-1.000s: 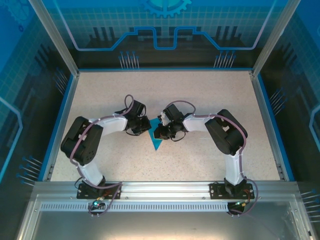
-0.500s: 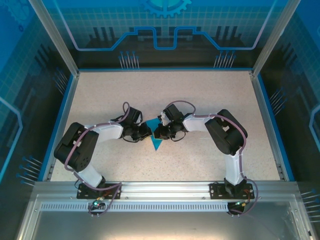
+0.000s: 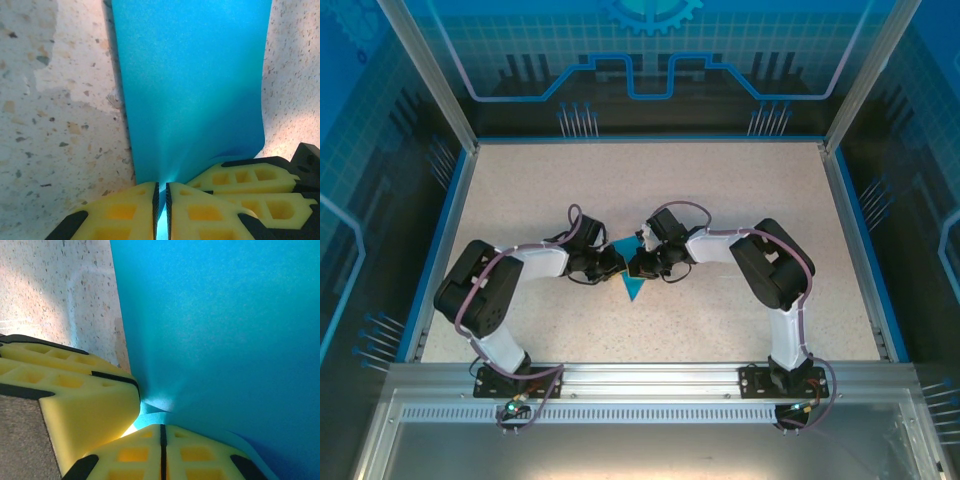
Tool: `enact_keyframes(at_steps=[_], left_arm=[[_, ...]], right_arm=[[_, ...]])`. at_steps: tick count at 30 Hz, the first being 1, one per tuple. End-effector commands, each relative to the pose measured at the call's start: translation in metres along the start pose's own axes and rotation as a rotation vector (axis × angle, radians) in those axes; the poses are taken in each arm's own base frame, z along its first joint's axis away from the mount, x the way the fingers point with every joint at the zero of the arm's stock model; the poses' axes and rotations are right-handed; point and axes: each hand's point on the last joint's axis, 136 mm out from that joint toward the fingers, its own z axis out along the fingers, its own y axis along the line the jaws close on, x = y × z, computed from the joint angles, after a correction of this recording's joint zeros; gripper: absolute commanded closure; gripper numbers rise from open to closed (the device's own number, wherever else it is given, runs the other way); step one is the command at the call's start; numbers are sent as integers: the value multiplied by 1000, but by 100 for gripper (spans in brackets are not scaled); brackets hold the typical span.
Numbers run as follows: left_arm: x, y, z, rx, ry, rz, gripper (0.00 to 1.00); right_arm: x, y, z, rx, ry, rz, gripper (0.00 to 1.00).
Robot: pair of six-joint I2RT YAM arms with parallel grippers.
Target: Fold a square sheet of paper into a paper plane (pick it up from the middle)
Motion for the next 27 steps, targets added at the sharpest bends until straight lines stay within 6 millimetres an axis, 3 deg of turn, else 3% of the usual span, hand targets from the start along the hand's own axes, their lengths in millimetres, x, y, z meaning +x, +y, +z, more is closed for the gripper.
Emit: enact_keyframes(at_steps=[1,13,22,27], left_arm=[[12,15,6,-28,52,-10,83],[17,15,5,-9,70,14,83],[17,9,2,26,54,38,73],[17,7,-1,38,42,59,74]], right_arm=[[16,-33,8,91,50,71,91],[14,-32,9,92,48,78,91],[15,-34,10,98,52,82,91],[16,-36,11,102,56,87,91]])
